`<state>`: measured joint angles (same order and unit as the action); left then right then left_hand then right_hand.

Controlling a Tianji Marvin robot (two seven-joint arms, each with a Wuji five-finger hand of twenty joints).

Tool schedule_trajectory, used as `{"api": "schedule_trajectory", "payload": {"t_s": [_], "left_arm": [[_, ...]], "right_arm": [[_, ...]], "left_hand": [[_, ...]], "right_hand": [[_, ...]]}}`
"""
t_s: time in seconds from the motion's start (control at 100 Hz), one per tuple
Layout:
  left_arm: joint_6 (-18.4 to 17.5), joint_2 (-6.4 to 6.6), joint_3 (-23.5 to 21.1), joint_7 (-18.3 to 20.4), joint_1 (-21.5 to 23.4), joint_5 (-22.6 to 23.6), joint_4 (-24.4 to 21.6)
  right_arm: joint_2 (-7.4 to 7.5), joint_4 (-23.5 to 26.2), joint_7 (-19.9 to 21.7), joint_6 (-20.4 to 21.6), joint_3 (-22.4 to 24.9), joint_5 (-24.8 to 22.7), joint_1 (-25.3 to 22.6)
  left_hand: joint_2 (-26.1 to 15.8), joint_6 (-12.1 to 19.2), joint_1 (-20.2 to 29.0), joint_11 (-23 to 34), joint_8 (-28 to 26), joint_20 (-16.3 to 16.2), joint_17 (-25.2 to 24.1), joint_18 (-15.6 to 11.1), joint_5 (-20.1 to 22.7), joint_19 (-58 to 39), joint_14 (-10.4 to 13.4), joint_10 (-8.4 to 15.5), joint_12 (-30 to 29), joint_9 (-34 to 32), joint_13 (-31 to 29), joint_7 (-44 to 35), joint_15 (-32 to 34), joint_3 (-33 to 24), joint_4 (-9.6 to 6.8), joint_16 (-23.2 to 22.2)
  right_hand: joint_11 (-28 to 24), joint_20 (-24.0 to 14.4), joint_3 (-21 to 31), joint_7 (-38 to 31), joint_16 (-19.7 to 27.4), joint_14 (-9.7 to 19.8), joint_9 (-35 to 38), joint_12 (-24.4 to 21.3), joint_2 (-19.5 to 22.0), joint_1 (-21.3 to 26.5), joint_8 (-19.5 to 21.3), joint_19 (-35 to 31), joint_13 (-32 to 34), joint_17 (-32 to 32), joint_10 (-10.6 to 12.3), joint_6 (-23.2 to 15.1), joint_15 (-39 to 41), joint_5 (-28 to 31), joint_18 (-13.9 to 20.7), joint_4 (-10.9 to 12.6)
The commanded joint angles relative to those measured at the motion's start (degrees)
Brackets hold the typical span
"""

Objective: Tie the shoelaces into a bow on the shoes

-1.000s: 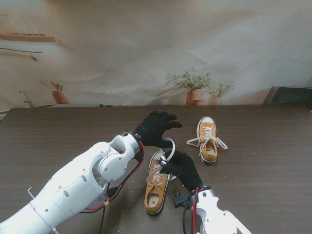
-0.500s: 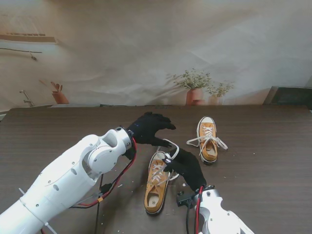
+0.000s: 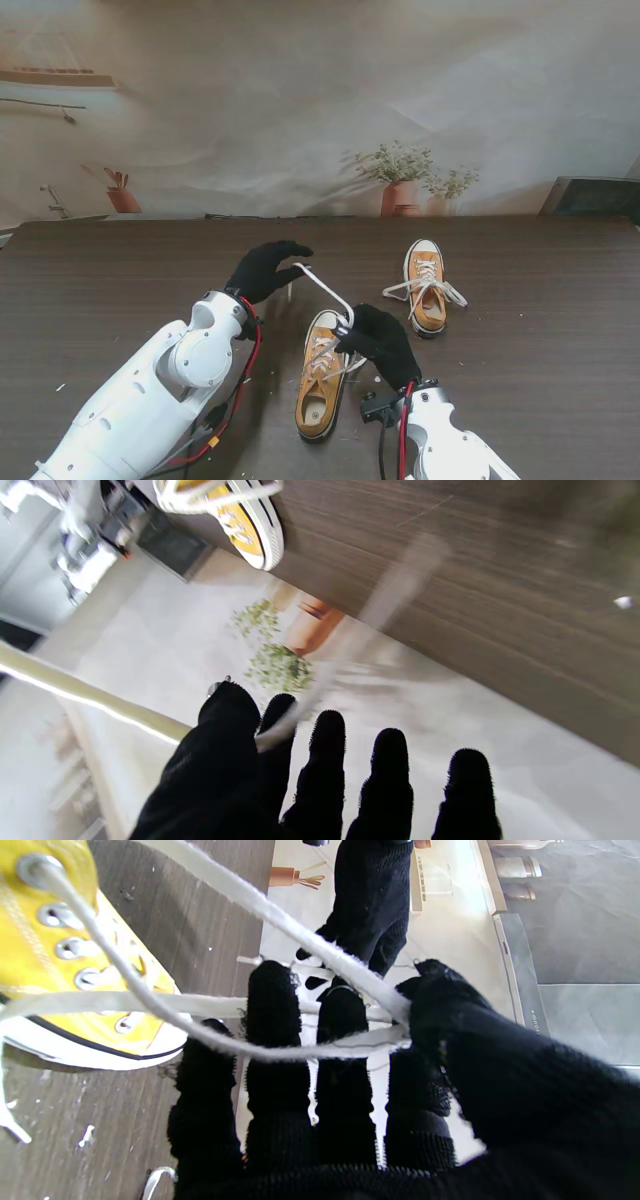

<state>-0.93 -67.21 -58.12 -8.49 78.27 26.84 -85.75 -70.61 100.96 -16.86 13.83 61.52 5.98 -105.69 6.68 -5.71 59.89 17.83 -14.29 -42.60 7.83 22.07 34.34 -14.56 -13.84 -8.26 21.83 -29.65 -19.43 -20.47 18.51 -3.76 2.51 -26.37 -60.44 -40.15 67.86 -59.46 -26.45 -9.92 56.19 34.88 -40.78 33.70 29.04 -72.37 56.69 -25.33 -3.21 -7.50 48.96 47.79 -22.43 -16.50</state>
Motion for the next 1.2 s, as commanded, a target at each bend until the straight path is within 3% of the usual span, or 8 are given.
{"api": "schedule_trajectory", "payload": {"t_s": [0.0,0.29,0.45,0.66,0.86,0.96,1.11,1.19], "left_arm": [[1.6,-0.08,-1.2,0.3,0.5,-2.6,0.2],[11.6,-1.68,-4.1,-4.7,1.2,-3.6,0.8],[13.0,-1.71,-5.1,-5.9,1.2,-2.1,1.9],[8.6,-0.74,-6.3,-4.1,4.2,-1.4,-0.5],[4.4,0.18,-8.3,-1.5,8.2,-1.9,-4.9],[2.7,0.68,-9.9,0.9,10.8,-3.9,-7.2],[-0.7,1.04,-11.2,3.2,14.6,-7.9,-9.9],[-1.0,1.11,-12.1,4.7,16.5,-11.5,-11.6]], "right_arm": [[0.02,0.1,0.6,0.0,0.2,0.2,0.1],[-0.07,0.1,0.5,-0.4,0.1,0.6,0.3],[-0.07,0.0,0.5,-0.3,0.1,0.6,0.3],[-0.11,-0.1,0.4,-0.5,0.1,0.5,0.4],[-0.11,-0.2,0.6,-0.8,-0.2,0.7,0.5],[-0.07,-0.2,0.7,-0.7,-0.2,0.6,0.6],[-0.09,-0.2,0.6,-0.7,-0.2,0.6,0.6],[-0.11,-0.2,0.6,-0.7,-0.2,0.6,0.6]], "left_hand": [[-0.2,4.9,3.6,0.0,-0.8,-1.1,-1.3,1.0,1.3,0.2,-0.5,-0.7,1.0,0.2,-0.2,-0.1,0.2,1.8,-0.37,-0.9],[-0.7,2.2,4.6,-0.1,-0.6,-2.1,-1.9,1.1,0.7,-0.1,-2.0,-2.2,1.4,1.7,1.0,1.0,-0.1,2.8,-1.03,-1.4],[-0.5,1.5,5.0,-0.1,-0.6,-2.4,-2.5,0.7,0.4,-0.1,-2.2,-2.4,1.6,2.7,1.8,1.7,-0.3,3.2,-1.22,-1.7],[-0.7,1.6,2.8,-0.2,-0.7,-2.8,-2.7,0.6,-0.1,0.0,-1.9,-2.1,1.7,3.2,2.0,2.3,-0.4,4.3,-1.40,-1.9],[-3.1,1.1,-5.8,-0.6,-0.4,-2.9,-2.9,0.7,0.4,0.3,-2.2,-2.3,1.5,2.4,1.7,2.8,-1.0,6.0,-1.01,-1.7],[-4.9,1.3,-12.2,-1.9,-0.1,-3.0,-4.5,0.0,-0.1,1.0,-2.0,-2.4,1.1,3.0,2.5,4.2,-2.7,5.7,-0.57,-1.3],[-7.2,4.1,-15.0,-2.7,-0.6,-3.0,-4.9,0.2,0.7,1.2,-2.1,-2.7,1.0,2.5,2.0,4.1,-3.9,5.7,-0.23,-1.2],[-7.9,3.1,-16.4,-3.5,-1.1,-2.9,-5.1,0.4,1.0,1.4,-2.5,-2.9,0.8,1.7,1.5,3.9,-5.0,5.7,-0.04,-1.1]], "right_hand": [[0.0,0.7,-0.4,-3.9,0.4,0.6,0.7,-0.7,0.6,1.6,2.5,0.2,-0.3,0.5,0.7,-5.6,-0.6,2.6,0.4,-0.3],[0.1,0.7,-0.5,-3.9,0.4,0.5,0.8,-0.8,0.6,1.6,2.3,0.3,-0.2,0.6,0.5,-5.4,-0.7,2.6,0.3,-0.2],[0.1,0.8,-0.5,-3.8,0.4,0.5,0.8,-0.8,0.5,1.6,2.2,0.3,-0.2,0.6,0.4,-5.4,-0.7,2.7,0.2,-0.2],[0.1,0.8,-0.6,-3.8,0.4,0.4,0.9,-0.8,0.6,1.6,2.2,0.4,-0.3,0.7,0.4,-5.4,-0.8,2.7,0.2,-0.2],[0.1,0.8,-0.6,-3.8,0.4,0.4,0.8,-0.8,0.6,1.7,2.1,0.4,-0.3,0.7,0.4,-5.2,-0.9,2.7,0.2,-0.2],[0.1,0.8,-0.7,-3.8,0.4,0.4,0.8,-0.8,0.6,1.6,2.1,0.4,-0.3,0.7,0.4,-5.2,-0.9,2.7,0.2,-0.2],[0.1,0.9,-0.7,-3.8,0.4,0.4,0.8,-0.8,0.7,1.7,2.1,0.5,-0.4,0.8,0.4,-5.2,-1.0,2.7,0.2,-0.2],[0.1,0.9,-0.8,-3.8,0.4,0.3,0.8,-0.8,0.7,1.7,2.1,0.5,-0.4,0.8,0.4,-5.2,-1.0,2.7,0.2,-0.2]]}}
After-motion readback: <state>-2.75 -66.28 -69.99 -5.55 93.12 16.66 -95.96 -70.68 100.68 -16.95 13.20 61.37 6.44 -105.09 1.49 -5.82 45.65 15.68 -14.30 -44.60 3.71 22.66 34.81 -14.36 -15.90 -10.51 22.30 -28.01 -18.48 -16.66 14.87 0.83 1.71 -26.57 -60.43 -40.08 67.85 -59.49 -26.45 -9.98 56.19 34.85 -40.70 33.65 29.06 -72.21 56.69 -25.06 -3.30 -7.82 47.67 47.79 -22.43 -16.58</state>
